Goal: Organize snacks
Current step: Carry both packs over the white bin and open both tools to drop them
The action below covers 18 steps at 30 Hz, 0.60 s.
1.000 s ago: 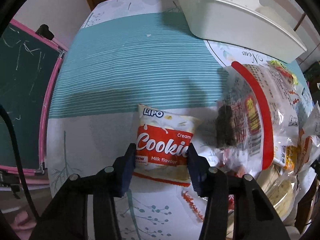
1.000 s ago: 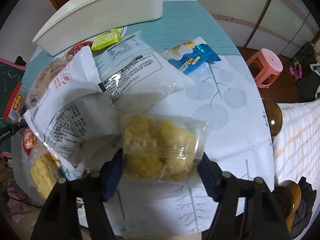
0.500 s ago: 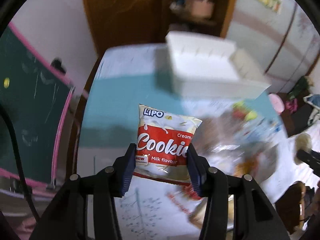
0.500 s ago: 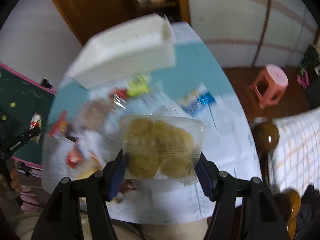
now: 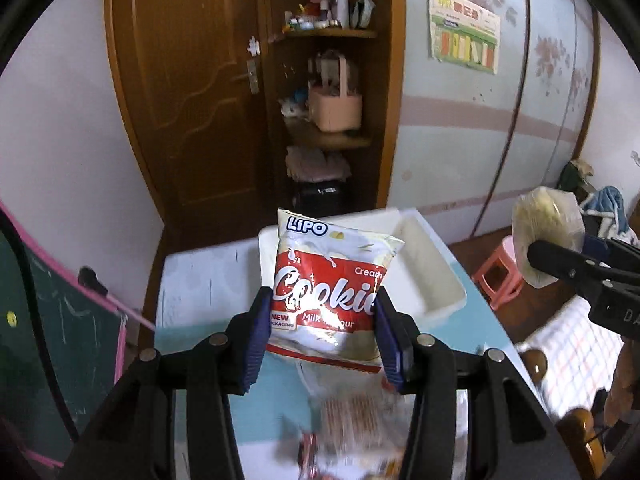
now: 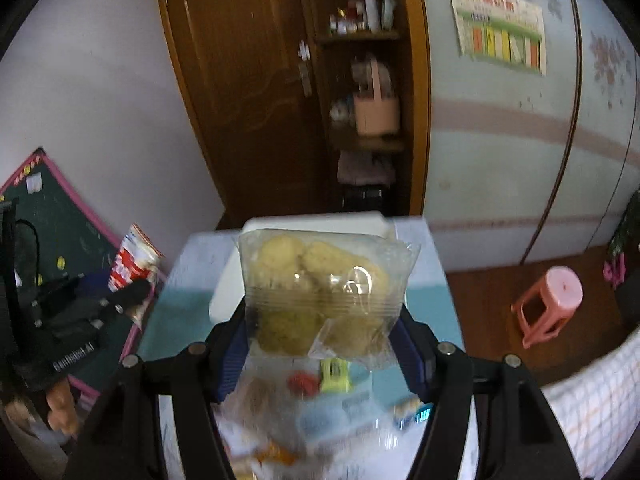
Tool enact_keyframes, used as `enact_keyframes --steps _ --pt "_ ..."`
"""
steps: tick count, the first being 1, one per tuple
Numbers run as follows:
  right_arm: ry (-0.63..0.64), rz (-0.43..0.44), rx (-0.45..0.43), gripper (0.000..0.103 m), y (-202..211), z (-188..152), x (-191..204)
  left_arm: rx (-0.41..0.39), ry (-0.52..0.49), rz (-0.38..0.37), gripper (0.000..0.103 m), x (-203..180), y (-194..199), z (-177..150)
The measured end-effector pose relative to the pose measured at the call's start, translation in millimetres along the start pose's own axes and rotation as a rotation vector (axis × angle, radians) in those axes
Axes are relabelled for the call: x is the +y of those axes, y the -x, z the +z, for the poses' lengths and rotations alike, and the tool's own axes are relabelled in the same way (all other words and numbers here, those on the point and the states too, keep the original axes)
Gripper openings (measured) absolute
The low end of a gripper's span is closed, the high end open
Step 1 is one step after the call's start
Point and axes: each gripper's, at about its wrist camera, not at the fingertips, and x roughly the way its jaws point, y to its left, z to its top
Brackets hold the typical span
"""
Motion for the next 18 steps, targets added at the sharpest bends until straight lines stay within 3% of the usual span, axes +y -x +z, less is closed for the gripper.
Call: enact_keyframes --steps 4,8,15,16,17,18 --pt "-0.029 -0.006 -0.008 0.065 -22.9 31.7 -7.9 0.006 0.013 0.009 0.047 -1.3 -27.2 31.5" --pt "-0.076 -0.016 0.044 0.065 -65.6 49.2 -22.8 0.035 0.022 0.034 0.047 -1.2 -72.0 49.5" --pt "-0.097 -0.043 0.118 0.066 -126.5 56.6 -29.2 0.095 0.022 0.069 0.049 -6.2 -138.5 54.9" --pt "-0.098 -0.041 0.129 0.066 -133.4 55.2 -28.6 0.11 0.023 0.066 0.056 -7.0 -146.5 53.2" --pt "-0.102 -0.037 0.14 0.067 -140.9 54.4 -28.0 0.129 0.027 0.061 0.076 -7.2 -155.4 52.5" --pt "-0.106 -0.04 0.152 0.067 -151.4 53.1 -28.3 0.148 0.039 0.063 0.089 -6.4 -164.4 52.0"
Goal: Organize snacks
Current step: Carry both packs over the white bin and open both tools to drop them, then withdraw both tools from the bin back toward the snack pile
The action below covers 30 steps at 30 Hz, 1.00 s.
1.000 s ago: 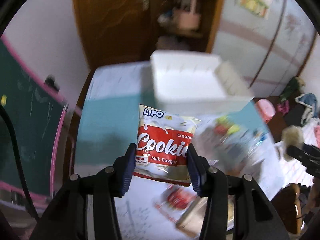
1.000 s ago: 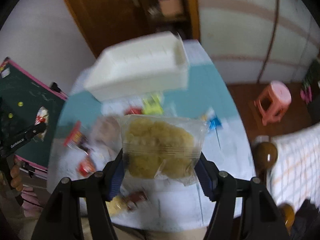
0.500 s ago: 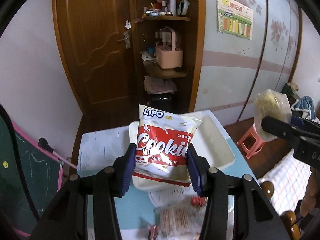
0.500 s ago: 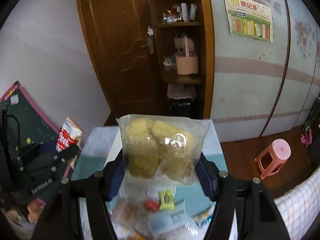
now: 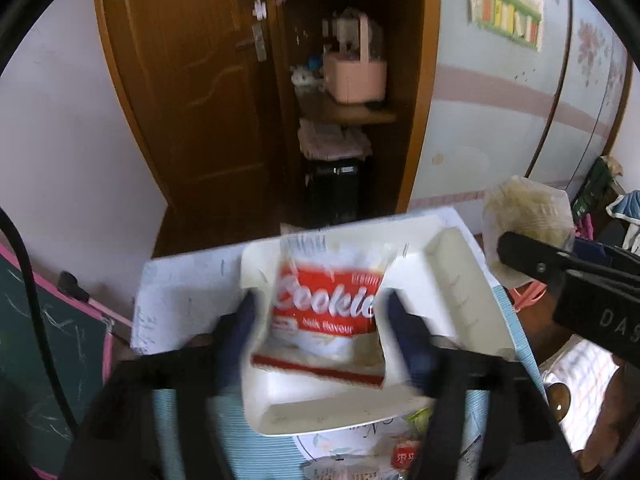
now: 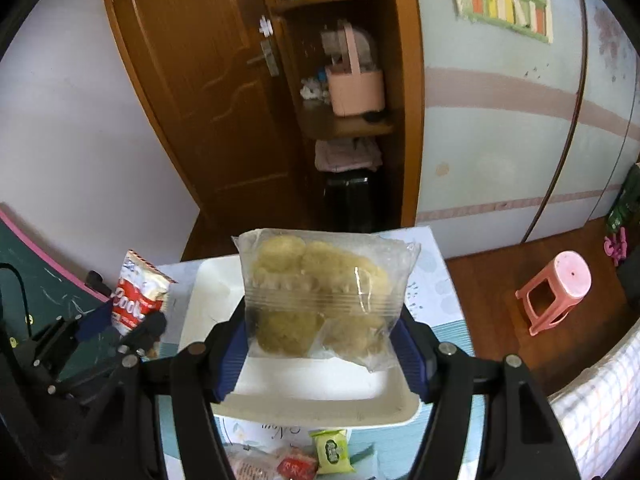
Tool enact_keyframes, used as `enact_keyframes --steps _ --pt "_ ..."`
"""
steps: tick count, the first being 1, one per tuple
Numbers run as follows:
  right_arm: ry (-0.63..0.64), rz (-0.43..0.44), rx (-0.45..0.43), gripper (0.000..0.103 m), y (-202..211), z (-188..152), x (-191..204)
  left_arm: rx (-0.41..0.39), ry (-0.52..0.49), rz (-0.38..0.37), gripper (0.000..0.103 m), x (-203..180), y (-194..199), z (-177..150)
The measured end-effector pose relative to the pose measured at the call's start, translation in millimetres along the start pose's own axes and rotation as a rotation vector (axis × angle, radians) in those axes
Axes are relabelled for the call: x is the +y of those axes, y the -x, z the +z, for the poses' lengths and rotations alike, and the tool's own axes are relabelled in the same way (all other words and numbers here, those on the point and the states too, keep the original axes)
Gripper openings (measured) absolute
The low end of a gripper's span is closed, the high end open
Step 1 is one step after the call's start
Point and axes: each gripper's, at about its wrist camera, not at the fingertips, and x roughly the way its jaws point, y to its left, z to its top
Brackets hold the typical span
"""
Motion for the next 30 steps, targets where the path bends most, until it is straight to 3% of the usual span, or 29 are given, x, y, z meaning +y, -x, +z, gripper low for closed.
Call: enact_keyframes --steps 1,5,6,9,15,21,25,30 --pt "-0.004 -0.008 0.01 0.068 -7.4 0.0 -0.1 0.01 0.017 -0.007 0.103 1.4 -8.1 0.9" --pt "-0.067 -0.007 0.043 0.079 -29.9 -3.0 -7.6 0.108 0.072 -0.072 0.102 8.1 -35.0 -2.0" --pt "-0.082 -0.002 0.029 0.086 -29.4 -4.0 -9.7 0.123 0.082 -0.082 0.102 9.1 -38.3 -3.7" --pt "-0.113 0.029 -0.001 0.1 -26.3 -3.6 -13.8 0.117 0.083 -0.08 0.102 10.9 -42.1 -7.6" --pt "-0.104 0.002 -0.046 0.102 -13.5 -3.6 -14.5 0.078 0.096 -0.083 0.102 19.0 -28.4 -16.7" --pt "-0.133 0.038 -0.022 0.102 1.0 -10.1 -18.2 0.023 0.08 -0.06 0.102 21.5 1.7 -19.0" --pt "-0.128 0.064 -0.032 0.102 28.6 -18.0 -12.7 -0.014 0.029 -0.028 0.102 15.2 32.2 -24.6" --pt "-0.12 0.15 -0.054 0.102 76.7 -34.0 0.7 -0.017 0.004 -0.063 0.102 12.0 77.6 -39.1"
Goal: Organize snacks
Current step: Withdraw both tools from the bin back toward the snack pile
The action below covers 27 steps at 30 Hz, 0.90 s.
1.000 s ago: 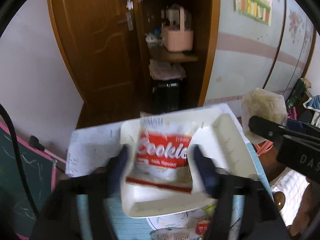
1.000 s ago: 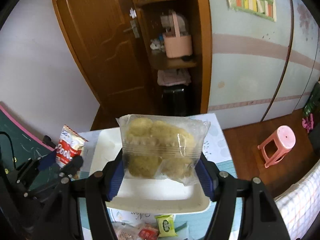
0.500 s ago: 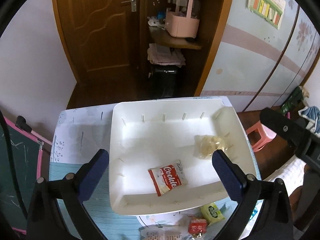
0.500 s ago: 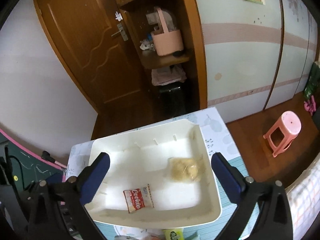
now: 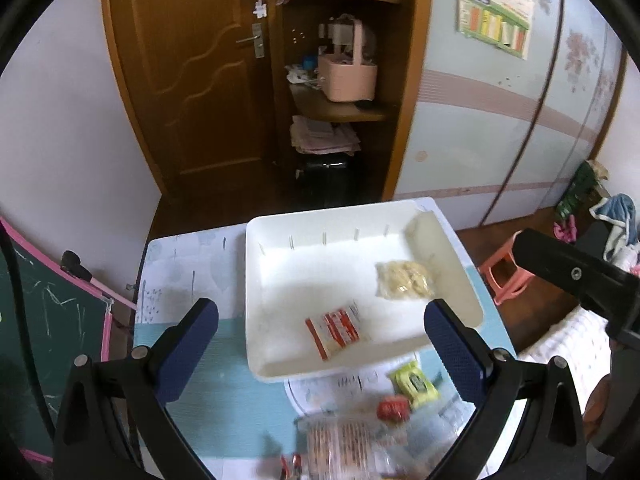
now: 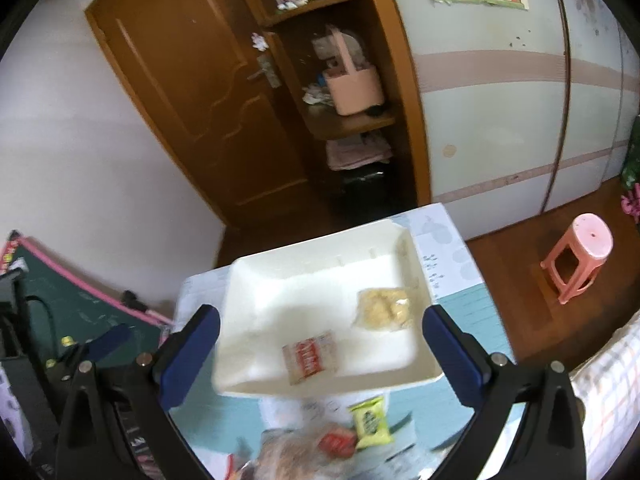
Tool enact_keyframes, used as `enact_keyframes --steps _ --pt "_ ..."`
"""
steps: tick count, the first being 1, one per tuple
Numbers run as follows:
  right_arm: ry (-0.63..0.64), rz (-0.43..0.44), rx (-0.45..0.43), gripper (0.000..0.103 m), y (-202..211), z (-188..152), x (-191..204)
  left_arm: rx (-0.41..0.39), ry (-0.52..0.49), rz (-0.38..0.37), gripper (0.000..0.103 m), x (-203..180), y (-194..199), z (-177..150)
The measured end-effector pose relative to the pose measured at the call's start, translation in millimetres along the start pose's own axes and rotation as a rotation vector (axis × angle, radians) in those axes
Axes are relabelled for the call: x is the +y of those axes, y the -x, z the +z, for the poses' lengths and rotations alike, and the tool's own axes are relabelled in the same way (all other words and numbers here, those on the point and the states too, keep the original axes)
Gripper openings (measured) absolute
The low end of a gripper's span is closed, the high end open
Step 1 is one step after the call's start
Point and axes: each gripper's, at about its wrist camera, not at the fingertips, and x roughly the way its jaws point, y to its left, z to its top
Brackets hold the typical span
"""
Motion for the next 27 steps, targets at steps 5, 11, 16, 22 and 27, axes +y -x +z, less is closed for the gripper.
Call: enact_keyframes --steps 5,11,16,22,27 --pt "0.055 0.067 -0.023 0.102 48.3 -24.5 22.6 -0.08 -0.041 0.022 0.102 -10.4 59.1 -26.2" --pt "0.158 0.071 -0.026 0.102 105.9 -75.9 38.8 -0.133 -0.064 -0.029 0.102 -13.2 118.2 -77.3" --pt "0.218 0.042 -0.016 0.102 128.3 -131.9 32.8 -0.115 -0.08 -0.083 0.102 -12.5 131.9 -129.0" --pt "0.241 -0.043 0.032 0.102 114.0 -203.2 8.3 -0.053 -0.103 -0.116 0.102 -7.4 113.1 -202.1" --pt "0.211 -0.09 0.118 0.101 75.1 -247.3 -18.5 0.096 -0.133 -0.114 0.102 2.1 65.0 -262.4"
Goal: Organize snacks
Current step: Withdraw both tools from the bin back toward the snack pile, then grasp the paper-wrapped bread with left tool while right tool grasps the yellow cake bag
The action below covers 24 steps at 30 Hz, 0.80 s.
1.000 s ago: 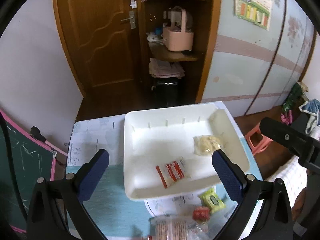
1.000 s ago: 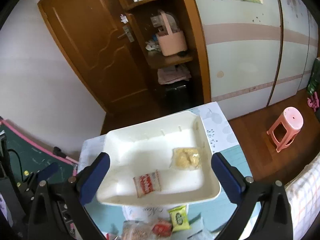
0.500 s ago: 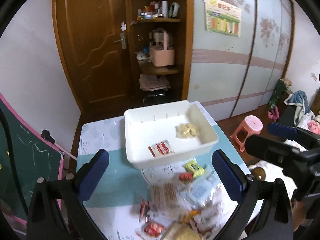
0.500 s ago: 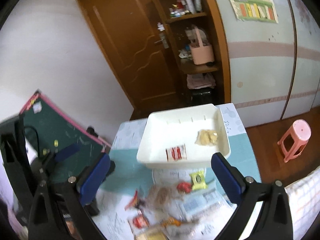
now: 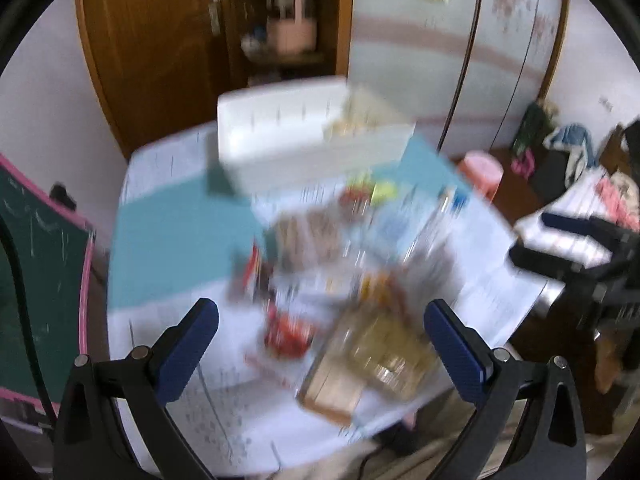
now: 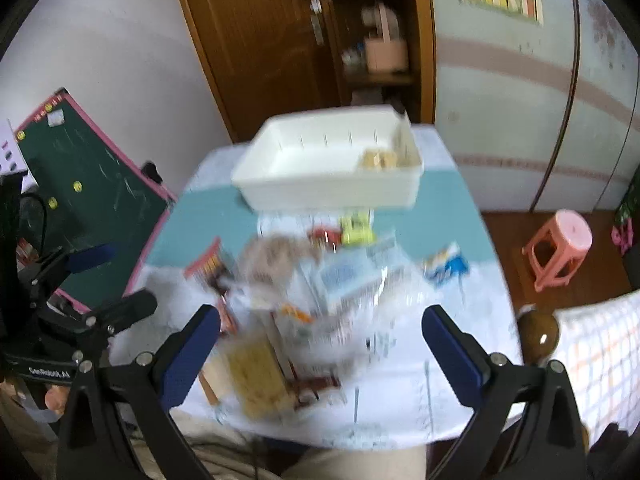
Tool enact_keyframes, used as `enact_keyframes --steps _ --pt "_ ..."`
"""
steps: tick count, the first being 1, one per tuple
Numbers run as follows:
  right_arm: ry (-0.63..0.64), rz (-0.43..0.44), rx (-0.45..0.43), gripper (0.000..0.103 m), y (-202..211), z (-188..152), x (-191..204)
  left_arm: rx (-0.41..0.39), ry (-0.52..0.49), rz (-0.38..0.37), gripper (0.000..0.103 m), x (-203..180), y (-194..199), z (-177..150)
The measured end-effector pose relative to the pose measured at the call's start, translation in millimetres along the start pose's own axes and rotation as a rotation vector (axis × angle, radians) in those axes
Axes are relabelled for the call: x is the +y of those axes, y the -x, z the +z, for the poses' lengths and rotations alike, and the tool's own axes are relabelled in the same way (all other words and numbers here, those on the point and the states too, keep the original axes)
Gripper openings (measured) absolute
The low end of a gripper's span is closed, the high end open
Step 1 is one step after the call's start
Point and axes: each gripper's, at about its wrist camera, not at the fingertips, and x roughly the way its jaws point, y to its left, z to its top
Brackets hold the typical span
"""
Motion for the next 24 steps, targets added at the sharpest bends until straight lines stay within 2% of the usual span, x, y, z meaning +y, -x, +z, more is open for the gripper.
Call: enact_keyframes --steps 2,4,6,8,10,12,15,18,20,24 --pt "-0.009 -0.02 0.016 0.1 -11.3 -10.9 -4.3 0.055 -0.012 0.005 0.102 2.3 -18.3 -20.6" --pt "-0.003 0.0 0.048 0.096 -22.8 -25.0 -3.4 0.112 -0.027 0.011 0.1 3.7 -36.3 -40.7" --pt "0.039 0.053 0.106 0.094 -34.4 -37.6 6.1 0.17 -0.034 0.004 0.097 5.6 -51.4 -57.1" --pt "0.116 0.057 0.134 0.09 -42.5 -45.9 24.4 0.212 -0.032 -0.019 0.093 8.9 -63.5 -69.7" --pt "0.232 0.031 0.16 0.09 -53.1 -57.3 47.8 0.235 -0.038 -0.03 0.092 11.7 -72.2 -74.1" --pt "0.31 0.025 0.201 0.09 -65.6 -67.6 66.2 0.247 -0.056 -0.008 0.092 13.3 -79.0 -79.2" --pt "0.368 0.033 0.236 0.085 -80.9 -75.9 80.3 0.252 -0.075 0.005 0.092 14.7 -82.1 -85.7" --pt "0.397 0.016 0.259 0.084 -96.9 -79.2 85.6 0.267 -0.076 0.014 0.092 17.9 -83.8 -89.5" --pt "0.407 0.02 0.282 0.083 -107.5 -81.3 87.7 0.273 -0.084 0.034 0.088 18.4 -86.2 -92.5" --pt "0.424 0.029 0.321 0.06 -120.2 -85.4 91.2 0.282 -0.073 0.009 0.088 19.3 -88.3 -93.7"
